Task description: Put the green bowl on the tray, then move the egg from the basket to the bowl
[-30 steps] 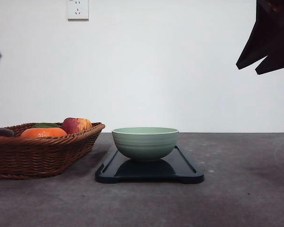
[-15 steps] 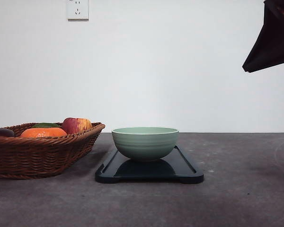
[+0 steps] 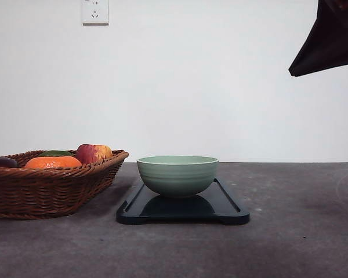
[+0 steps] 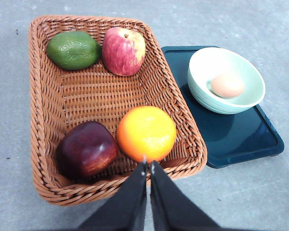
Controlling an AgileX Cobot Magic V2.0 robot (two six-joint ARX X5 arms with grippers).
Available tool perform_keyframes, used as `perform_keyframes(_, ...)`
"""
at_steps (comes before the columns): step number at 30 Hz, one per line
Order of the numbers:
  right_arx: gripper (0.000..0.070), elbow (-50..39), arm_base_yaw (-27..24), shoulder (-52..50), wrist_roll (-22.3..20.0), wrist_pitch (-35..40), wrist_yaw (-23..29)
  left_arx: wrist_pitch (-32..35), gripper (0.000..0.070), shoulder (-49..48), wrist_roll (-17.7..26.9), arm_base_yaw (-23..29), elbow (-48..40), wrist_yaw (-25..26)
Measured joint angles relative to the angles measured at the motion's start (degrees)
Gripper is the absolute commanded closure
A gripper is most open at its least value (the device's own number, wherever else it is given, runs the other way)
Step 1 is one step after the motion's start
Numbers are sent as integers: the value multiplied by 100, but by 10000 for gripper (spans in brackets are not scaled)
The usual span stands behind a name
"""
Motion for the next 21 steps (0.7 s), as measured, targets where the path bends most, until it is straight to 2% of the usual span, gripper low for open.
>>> perform_keyframes(4,686,0,0,0,0,85,0,251,700,-231,186,302,-105,5)
perform_keyframes(13,686,0,0,0,0,83,0,2202,700,-1514,710,1221,-1822,3)
perform_keyframes(21,686,0,0,0,0,83,1,2349,700,-2765,728,1450,-3225,0)
